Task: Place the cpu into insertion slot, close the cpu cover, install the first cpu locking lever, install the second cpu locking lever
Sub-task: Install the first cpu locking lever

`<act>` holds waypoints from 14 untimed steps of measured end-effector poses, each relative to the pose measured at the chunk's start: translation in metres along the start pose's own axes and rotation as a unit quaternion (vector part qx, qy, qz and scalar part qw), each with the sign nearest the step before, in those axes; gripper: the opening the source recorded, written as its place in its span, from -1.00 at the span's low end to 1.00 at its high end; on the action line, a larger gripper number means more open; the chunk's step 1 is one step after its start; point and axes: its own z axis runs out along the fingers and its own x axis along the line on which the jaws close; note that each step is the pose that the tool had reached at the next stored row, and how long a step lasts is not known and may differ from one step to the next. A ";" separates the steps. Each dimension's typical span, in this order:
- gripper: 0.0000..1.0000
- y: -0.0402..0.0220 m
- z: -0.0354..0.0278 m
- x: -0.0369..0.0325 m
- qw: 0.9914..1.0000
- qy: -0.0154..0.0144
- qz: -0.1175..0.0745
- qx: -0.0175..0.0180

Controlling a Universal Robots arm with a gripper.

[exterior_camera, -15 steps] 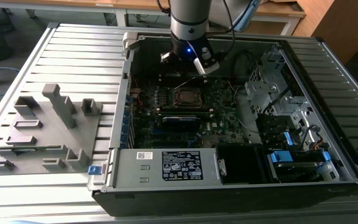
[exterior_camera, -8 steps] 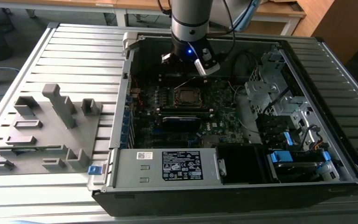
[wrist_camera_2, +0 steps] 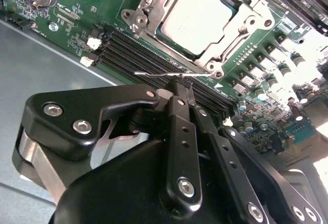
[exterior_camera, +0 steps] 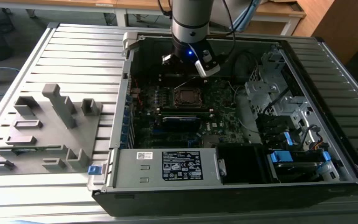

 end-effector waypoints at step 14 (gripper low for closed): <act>-0.79 -0.0002 0.0035 -0.0026 1.000 0.000 0.000 -0.002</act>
